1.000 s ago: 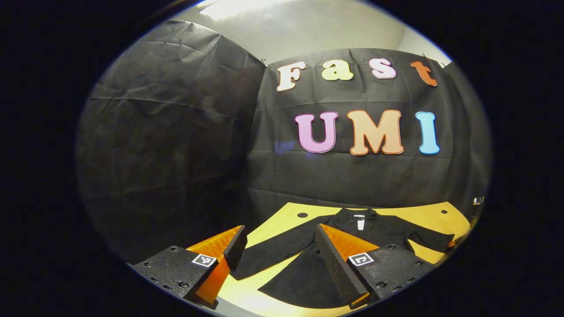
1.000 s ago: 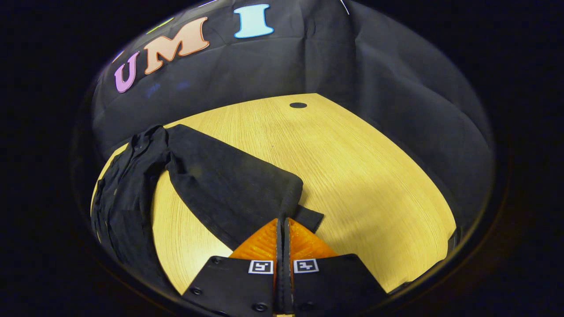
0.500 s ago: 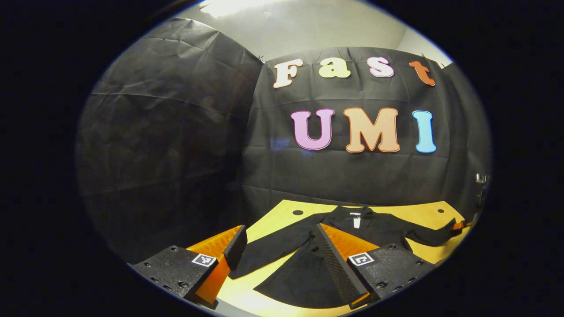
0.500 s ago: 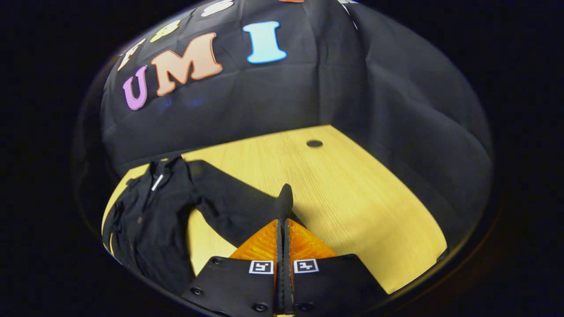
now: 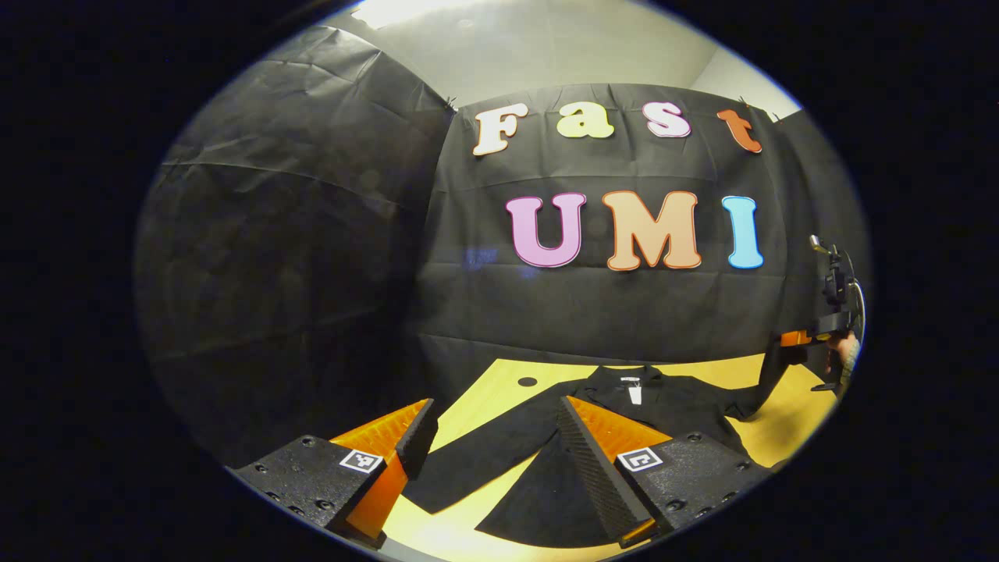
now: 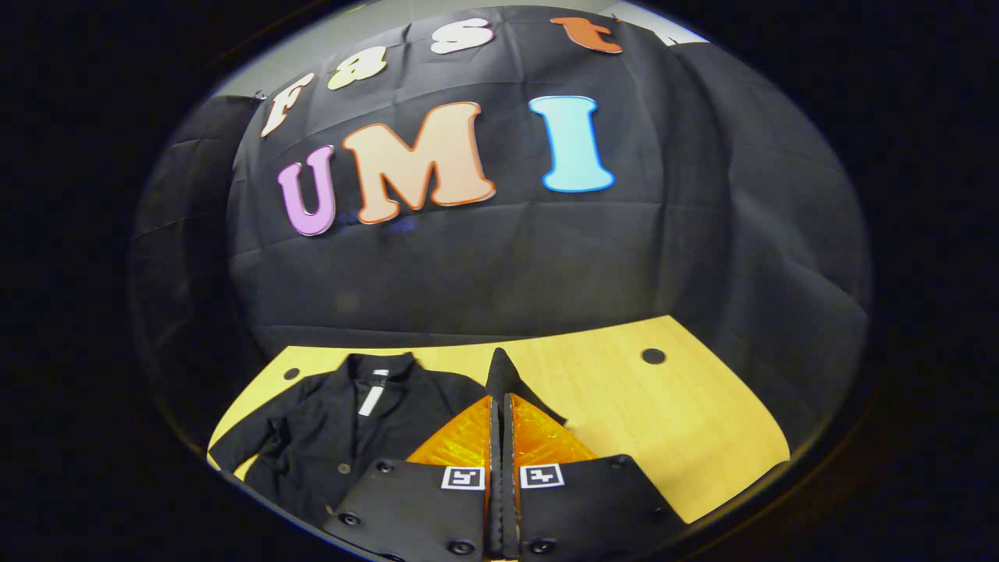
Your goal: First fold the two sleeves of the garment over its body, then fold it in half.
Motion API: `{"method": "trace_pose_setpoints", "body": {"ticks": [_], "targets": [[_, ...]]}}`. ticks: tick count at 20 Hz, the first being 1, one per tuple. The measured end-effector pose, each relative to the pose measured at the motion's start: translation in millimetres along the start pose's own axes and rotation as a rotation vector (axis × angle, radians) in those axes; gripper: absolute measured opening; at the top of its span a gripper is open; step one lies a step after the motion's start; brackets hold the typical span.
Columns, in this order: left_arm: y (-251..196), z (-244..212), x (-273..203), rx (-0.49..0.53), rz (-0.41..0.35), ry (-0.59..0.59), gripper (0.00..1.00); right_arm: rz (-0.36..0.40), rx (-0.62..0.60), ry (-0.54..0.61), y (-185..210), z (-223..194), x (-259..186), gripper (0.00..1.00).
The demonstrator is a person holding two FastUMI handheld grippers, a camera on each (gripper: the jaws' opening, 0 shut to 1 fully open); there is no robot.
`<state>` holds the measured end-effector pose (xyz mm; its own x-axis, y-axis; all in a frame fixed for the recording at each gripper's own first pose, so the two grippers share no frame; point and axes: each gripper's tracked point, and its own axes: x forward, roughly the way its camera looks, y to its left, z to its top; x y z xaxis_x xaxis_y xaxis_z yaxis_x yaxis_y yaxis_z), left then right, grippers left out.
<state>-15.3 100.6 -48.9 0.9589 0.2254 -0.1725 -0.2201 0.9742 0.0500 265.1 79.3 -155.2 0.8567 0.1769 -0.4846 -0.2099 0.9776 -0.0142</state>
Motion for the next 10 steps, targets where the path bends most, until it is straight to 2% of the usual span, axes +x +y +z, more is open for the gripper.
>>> {"method": "trace_pose_setpoints", "body": {"ticks": [10], "targets": [[54.0,-7.3,26.7,0.007,0.015,0.026,0.94,0.167,-0.039,0.004,186.6,7.0,49.8,0.02]]}}
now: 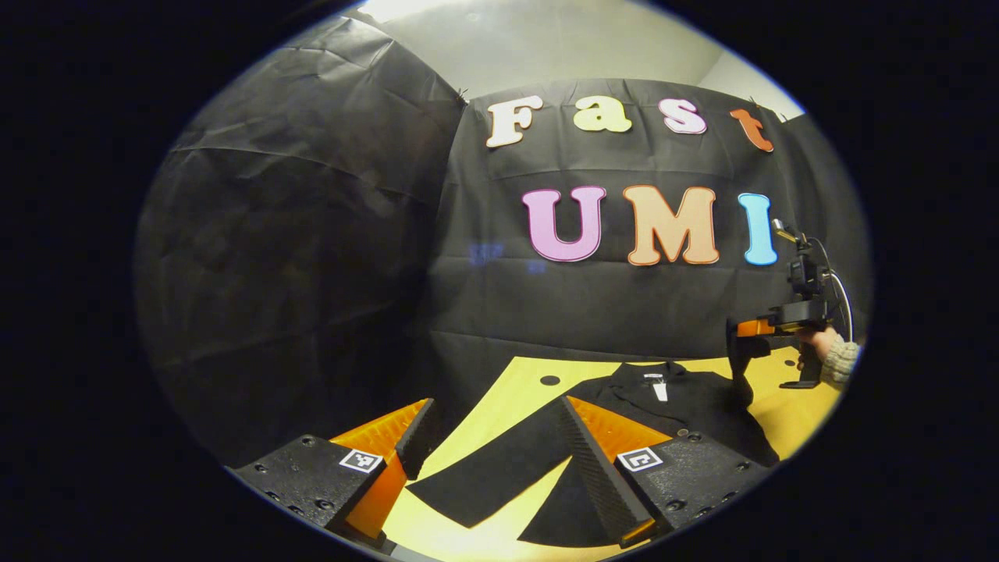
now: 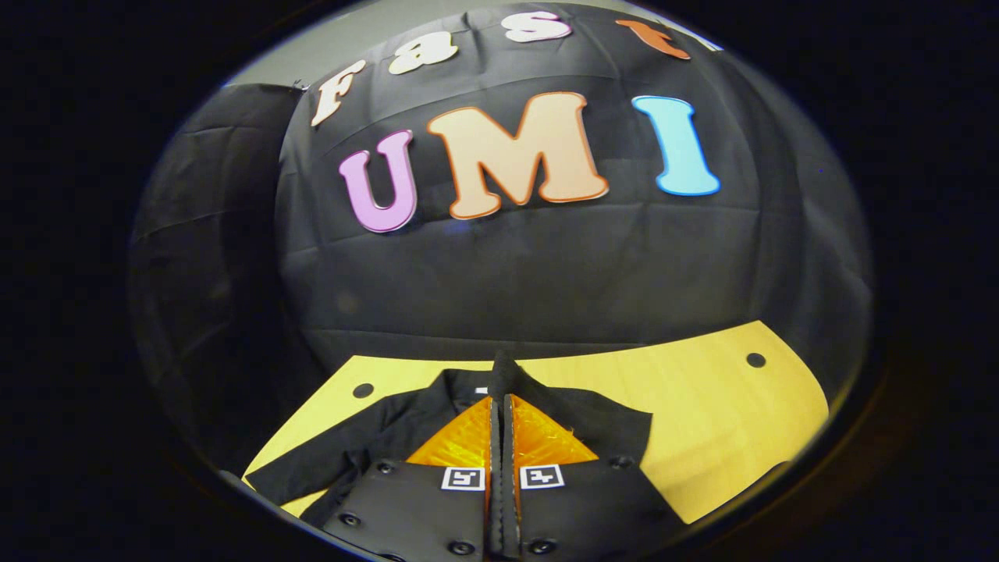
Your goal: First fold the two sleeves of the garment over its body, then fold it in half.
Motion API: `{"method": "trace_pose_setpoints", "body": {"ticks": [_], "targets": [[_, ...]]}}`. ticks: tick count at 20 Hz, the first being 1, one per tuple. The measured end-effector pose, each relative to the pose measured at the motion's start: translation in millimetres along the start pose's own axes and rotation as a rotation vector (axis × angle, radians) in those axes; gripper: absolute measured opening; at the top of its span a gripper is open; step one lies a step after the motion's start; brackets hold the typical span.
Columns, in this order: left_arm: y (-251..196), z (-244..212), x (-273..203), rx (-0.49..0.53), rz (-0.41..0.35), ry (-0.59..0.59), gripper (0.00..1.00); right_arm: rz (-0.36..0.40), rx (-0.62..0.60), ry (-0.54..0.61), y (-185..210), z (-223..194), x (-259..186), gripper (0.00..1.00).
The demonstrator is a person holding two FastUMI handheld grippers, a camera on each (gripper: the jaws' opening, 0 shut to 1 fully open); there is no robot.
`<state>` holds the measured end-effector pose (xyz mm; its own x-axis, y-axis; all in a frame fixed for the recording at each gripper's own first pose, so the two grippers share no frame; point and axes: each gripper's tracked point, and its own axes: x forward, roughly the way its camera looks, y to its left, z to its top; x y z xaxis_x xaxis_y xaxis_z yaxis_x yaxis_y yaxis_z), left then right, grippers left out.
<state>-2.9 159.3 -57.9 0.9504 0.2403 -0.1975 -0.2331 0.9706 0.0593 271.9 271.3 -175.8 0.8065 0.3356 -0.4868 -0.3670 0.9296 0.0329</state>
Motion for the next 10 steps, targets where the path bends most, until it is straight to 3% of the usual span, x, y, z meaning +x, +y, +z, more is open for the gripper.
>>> {"method": "trace_pose_setpoints", "body": {"ticks": [6,10], "targets": [[10.6,-1.6,20.0,-0.028,-0.014,0.004,0.94,0.082,-0.055,0.039,92.4,-17.2,53.8,0.04],[16.7,-10.3,28.3,-0.026,-0.008,0.02,0.93,0.111,-0.099,0.09,130.2,-44.2,89.3,0.02]]}}
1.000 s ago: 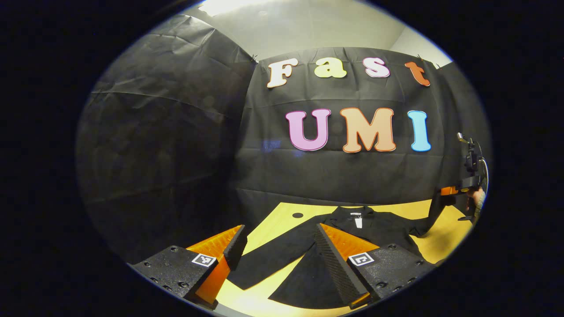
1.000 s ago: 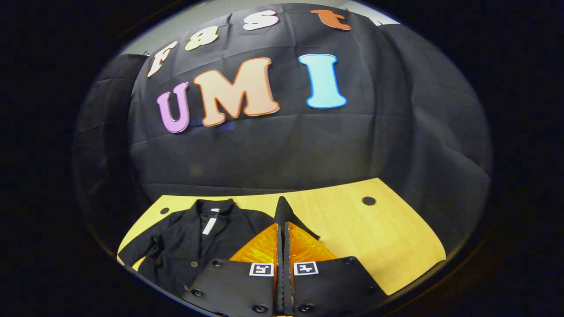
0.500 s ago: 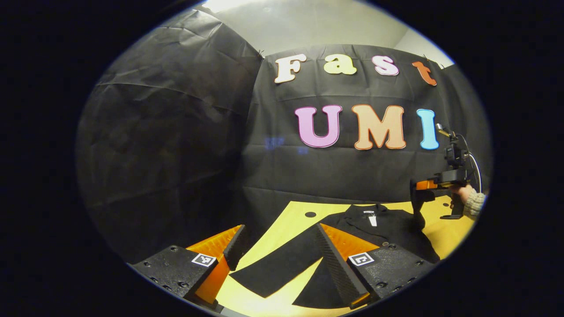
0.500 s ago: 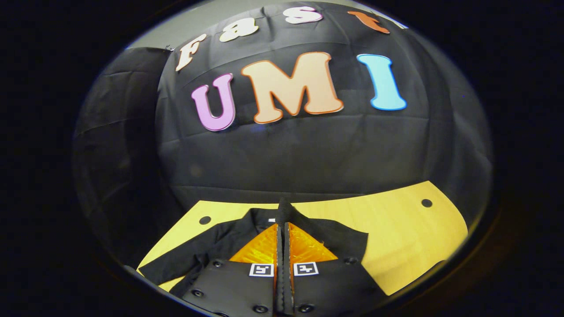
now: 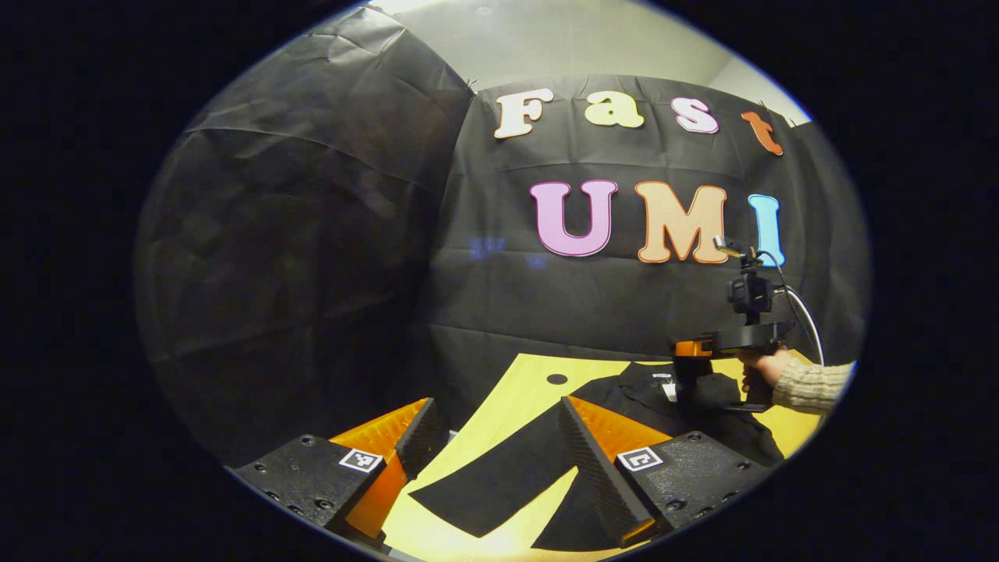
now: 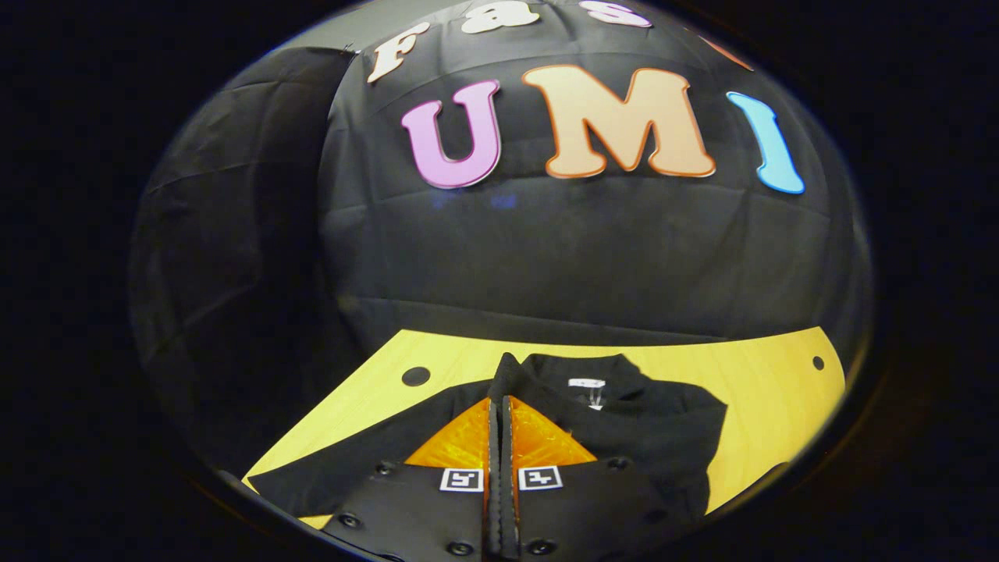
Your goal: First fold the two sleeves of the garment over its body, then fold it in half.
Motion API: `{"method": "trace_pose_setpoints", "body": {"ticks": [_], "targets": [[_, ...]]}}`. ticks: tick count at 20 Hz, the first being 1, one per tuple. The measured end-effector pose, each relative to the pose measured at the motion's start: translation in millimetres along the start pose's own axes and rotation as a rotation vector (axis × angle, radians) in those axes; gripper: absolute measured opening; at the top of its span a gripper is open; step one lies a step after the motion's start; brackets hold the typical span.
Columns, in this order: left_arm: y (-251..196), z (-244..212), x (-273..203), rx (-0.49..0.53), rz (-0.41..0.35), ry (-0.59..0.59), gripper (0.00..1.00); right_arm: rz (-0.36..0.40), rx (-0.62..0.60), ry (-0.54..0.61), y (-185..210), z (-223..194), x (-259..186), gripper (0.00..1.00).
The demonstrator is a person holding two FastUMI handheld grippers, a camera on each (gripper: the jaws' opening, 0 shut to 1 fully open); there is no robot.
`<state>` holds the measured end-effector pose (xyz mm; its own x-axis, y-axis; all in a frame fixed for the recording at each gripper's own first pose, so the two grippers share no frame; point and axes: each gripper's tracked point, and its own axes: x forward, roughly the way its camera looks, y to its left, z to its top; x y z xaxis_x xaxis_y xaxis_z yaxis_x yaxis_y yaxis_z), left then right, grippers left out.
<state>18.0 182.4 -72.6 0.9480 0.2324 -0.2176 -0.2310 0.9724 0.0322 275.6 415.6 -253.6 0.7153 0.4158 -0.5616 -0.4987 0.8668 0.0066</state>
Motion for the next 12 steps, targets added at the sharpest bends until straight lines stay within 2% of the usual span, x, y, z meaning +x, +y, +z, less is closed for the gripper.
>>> {"method": "trace_pose_setpoints", "body": {"ticks": [7,11,12], "targets": [[-5.7,-17.6,10.5,-0.017,-0.016,0.051,0.93,-0.004,-0.019,0.056,17.6,-30.2,52.3,0.02],[-16.8,-25.9,15.5,-0.011,-0.047,0.07,0.94,0.003,0.012,0.077,20.4,-42.0,71.6,0.02],[-18.8,-28.2,18.1,-0.002,-0.051,0.076,0.94,0.005,0.022,0.084,19.9,-45.0,74.2,0.08]]}}
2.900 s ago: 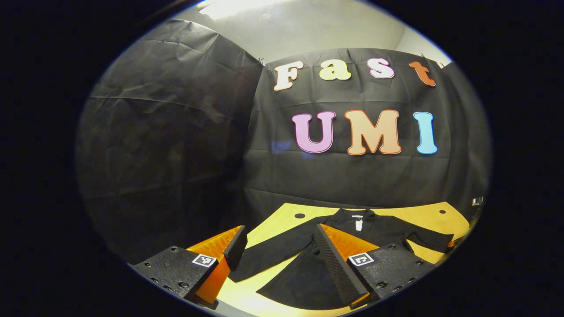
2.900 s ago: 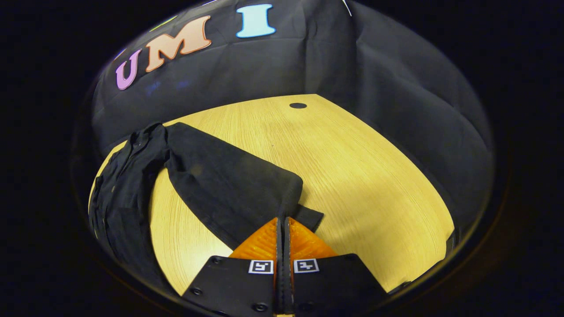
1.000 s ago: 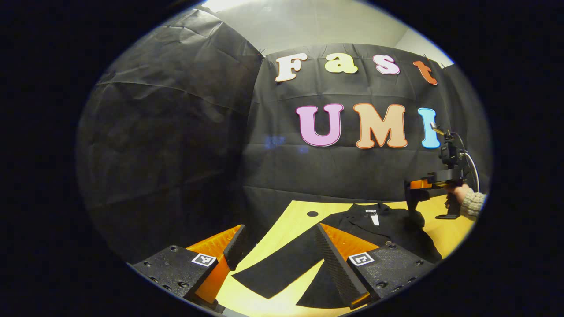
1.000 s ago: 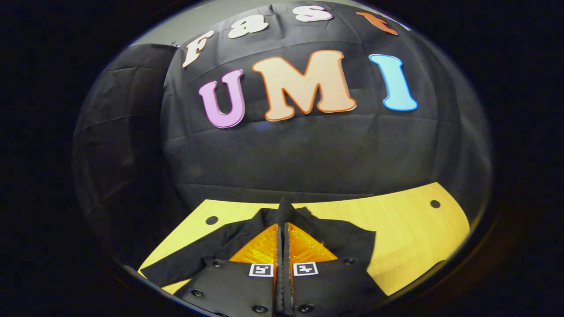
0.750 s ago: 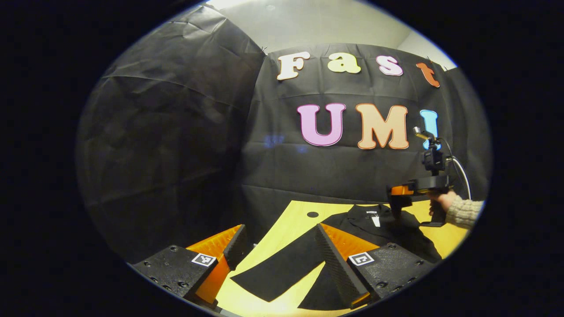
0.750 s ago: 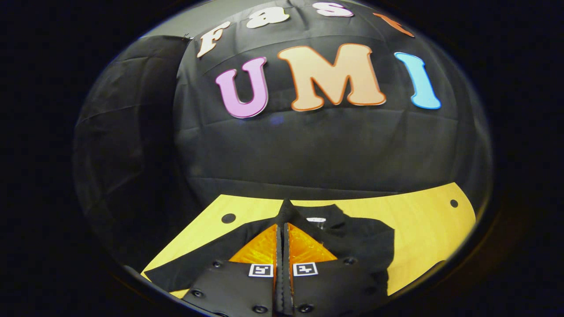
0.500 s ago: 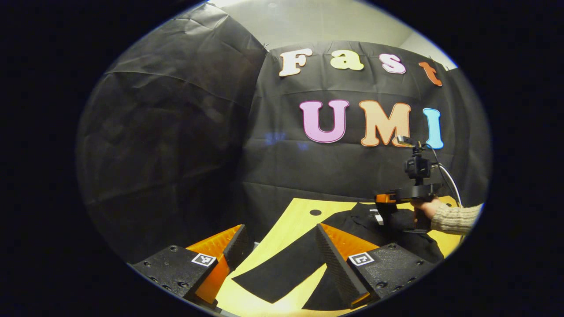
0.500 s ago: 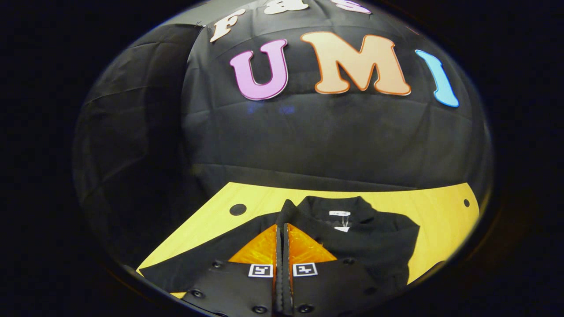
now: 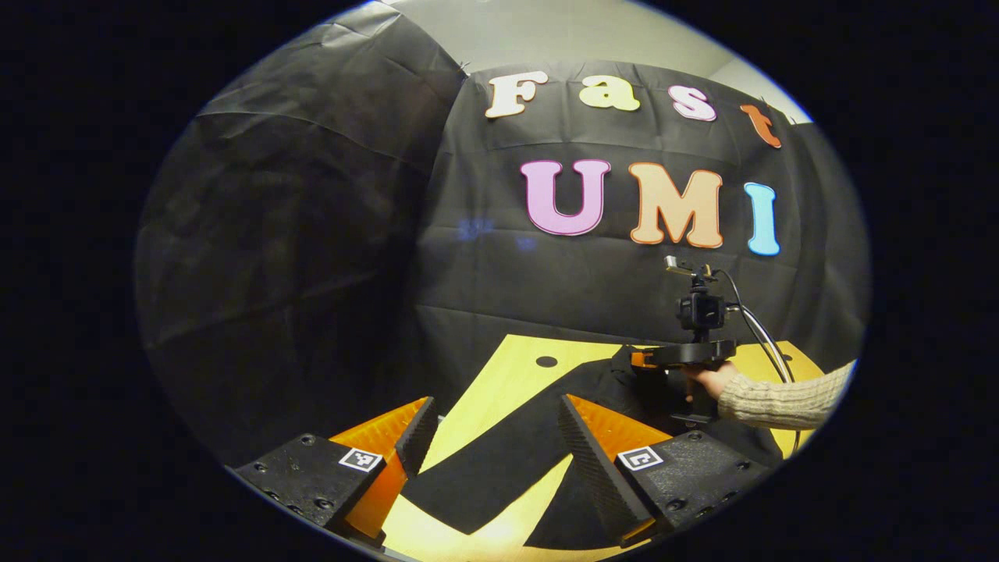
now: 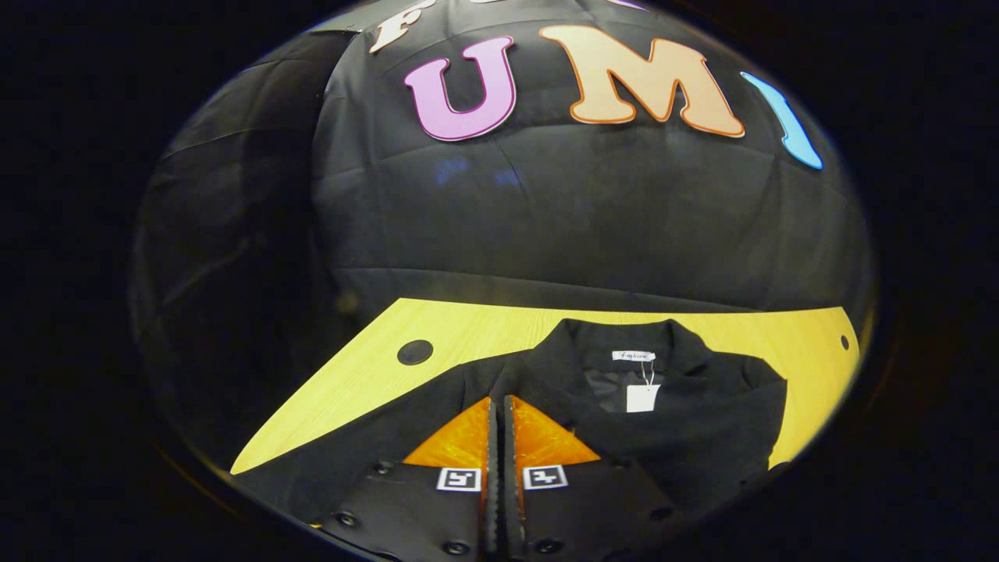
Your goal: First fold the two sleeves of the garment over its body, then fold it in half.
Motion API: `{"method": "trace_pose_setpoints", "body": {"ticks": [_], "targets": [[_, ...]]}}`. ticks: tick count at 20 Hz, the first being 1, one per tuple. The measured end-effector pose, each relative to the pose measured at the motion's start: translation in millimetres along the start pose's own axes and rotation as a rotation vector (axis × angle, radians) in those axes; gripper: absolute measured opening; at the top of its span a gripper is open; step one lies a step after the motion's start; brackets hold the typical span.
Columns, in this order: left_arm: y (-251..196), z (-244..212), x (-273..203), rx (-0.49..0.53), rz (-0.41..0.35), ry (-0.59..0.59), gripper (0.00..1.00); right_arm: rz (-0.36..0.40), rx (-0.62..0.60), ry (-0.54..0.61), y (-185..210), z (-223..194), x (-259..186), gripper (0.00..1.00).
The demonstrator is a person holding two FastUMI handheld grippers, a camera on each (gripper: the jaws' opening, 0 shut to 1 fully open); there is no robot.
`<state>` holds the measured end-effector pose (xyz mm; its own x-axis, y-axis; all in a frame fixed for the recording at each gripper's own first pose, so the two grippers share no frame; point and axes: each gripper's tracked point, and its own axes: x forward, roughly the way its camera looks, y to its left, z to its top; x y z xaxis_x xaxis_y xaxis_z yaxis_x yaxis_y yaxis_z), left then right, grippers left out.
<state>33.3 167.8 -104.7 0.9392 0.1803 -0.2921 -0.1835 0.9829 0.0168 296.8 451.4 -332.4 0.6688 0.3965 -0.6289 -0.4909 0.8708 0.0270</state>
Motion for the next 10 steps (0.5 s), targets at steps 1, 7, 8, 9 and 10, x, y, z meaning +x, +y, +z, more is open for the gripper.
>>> {"method": "trace_pose_setpoints", "body": {"ticks": [1,7,8,9,10], "targets": [[1.3,-2.4,1.6,0.004,0.001,0.008,0.94,0.009,0.011,0.007,0.8,-2.3,3.8,0.11],[-1.1,-11.6,11.2,0.005,-0.004,0.026,0.94,0.013,0.013,-0.02,7.9,2.3,12.4,0.54],[-0.6,-13.2,13.0,0.005,-0.006,0.032,0.94,0.004,0.01,-0.021,8.1,0.9,10.0,0.67],[-1.0,-16.9,13.8,0.003,-0.009,0.039,0.93,-0.005,0.0,-0.023,6.0,1.7,9.8,0.8],[-1.5,-18.6,14.6,-0.001,-0.012,0.041,0.94,-0.005,-0.008,-0.03,6.3,4.4,5.4,0.97]]}}
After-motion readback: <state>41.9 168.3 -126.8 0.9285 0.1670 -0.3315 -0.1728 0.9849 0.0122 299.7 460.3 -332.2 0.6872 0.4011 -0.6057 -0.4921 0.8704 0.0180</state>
